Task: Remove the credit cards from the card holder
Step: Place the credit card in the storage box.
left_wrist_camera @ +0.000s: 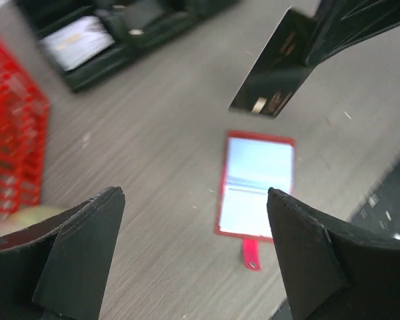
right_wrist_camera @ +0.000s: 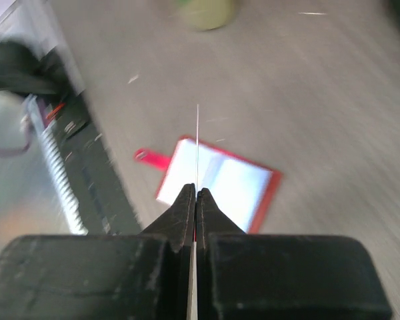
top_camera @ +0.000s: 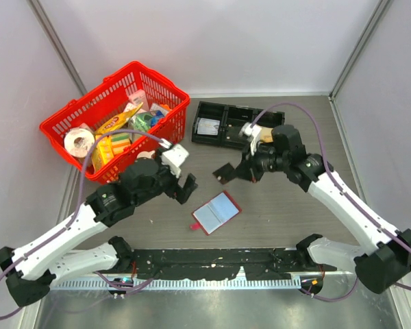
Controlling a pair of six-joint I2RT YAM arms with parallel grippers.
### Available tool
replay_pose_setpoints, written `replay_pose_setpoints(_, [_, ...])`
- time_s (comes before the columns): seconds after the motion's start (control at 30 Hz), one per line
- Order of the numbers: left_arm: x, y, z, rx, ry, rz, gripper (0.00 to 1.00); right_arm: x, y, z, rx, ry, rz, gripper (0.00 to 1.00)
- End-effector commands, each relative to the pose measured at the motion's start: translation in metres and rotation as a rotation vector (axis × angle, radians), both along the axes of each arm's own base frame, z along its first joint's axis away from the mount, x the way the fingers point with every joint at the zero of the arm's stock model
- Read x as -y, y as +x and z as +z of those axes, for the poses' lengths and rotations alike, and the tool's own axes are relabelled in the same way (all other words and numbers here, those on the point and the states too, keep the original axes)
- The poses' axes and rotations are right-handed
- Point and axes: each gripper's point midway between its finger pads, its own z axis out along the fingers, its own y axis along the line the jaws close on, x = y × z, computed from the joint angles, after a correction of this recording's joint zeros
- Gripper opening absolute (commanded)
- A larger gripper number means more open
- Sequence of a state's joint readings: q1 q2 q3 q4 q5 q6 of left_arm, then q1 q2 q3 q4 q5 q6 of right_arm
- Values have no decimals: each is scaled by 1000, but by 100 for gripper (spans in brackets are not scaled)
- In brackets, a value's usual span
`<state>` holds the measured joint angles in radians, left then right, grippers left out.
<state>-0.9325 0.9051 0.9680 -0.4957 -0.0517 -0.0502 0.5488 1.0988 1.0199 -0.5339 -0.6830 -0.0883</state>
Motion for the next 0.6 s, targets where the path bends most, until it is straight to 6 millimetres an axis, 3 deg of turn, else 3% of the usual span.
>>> replay_pose_setpoints(0.0, [-53, 52, 34, 127, -156, 384, 99, 32, 96, 15, -54, 73, -457, 1])
replay_pose_setpoints(0.13, [-99, 69, 36, 185, -170, 627, 100, 68, 158, 4, -106, 86, -735, 1])
replay_pose_setpoints(0.27, [-135, 72, 41, 266, -170, 793, 100, 83, 212, -10, -131, 79, -899, 1])
replay_pose_setpoints(0.33, [-145, 71, 40, 298, -173, 832, 100, 84, 240, -12, -139, 80, -966, 1])
replay_pose_setpoints(0.37, [-149, 70, 45, 318, -195, 843, 100, 80, 252, -29, -174, 65, -979, 1])
replay_pose_setpoints(0.4, [-152, 69, 46, 332, -209, 851, 100, 78, 265, -19, -158, 86, -987, 1])
replay_pose_setpoints(0.43, [-155, 68, 48, 346, -221, 859, 100, 75, 275, -41, -206, 64, -1001, 1])
replay_pose_setpoints(0.47, [-157, 66, 48, 356, -229, 863, 100, 73, 286, -32, -194, 82, -1010, 1])
replay_pose_setpoints(0.5, [-160, 66, 49, 364, -235, 875, 100, 71, 295, -53, -236, 61, -1029, 1])
replay_pose_setpoints(0.53, [-163, 65, 51, 372, -242, 888, 100, 71, 305, -48, -227, 70, -1048, 1])
replay_pose_setpoints(0.57, [-167, 65, 53, 384, -249, 905, 100, 69, 312, -64, -259, 54, -1063, 1])
